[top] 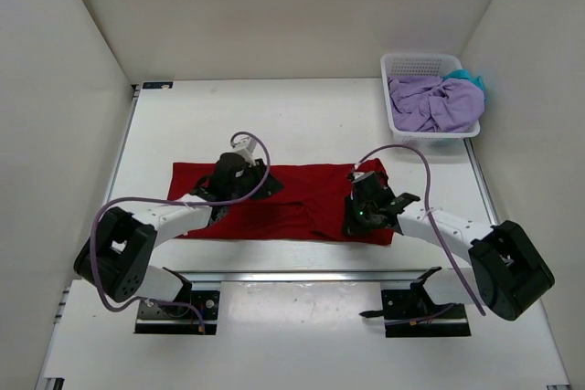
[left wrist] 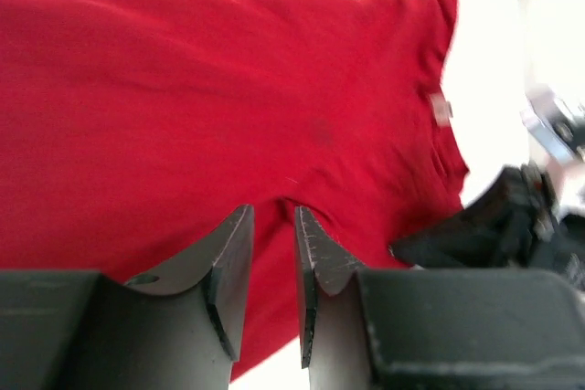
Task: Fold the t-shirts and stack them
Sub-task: Fold the other side of the tshirt into a rectangle
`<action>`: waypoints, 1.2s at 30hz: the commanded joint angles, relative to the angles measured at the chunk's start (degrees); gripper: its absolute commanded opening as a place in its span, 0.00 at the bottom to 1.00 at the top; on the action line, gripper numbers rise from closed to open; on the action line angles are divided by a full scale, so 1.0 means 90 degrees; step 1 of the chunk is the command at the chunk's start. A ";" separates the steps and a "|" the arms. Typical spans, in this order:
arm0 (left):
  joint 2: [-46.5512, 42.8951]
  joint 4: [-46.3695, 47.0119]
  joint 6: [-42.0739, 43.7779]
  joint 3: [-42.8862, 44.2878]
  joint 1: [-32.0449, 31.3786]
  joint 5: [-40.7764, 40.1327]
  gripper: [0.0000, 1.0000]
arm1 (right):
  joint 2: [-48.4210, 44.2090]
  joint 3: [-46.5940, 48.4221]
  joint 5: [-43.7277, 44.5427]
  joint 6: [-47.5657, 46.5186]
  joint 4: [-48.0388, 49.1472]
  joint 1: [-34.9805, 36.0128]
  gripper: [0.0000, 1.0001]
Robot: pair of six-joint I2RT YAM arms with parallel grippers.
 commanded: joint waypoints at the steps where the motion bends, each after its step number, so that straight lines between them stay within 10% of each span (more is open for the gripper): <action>1: 0.0065 -0.0482 0.0530 0.0484 -0.0547 0.0054 0.36 | -0.0154 -0.0111 0.0069 0.0232 0.0106 -0.0037 0.01; 8: 0.0807 -0.0934 0.0650 0.0983 -0.1797 -0.0023 0.40 | -0.0562 0.0289 0.0128 -0.0012 -0.0090 -0.0407 0.11; 36: 0.1549 -0.0366 -0.0368 0.0816 -0.2375 -0.0639 0.46 | -0.0348 -0.0208 -0.0780 0.0193 0.1639 -0.1522 0.14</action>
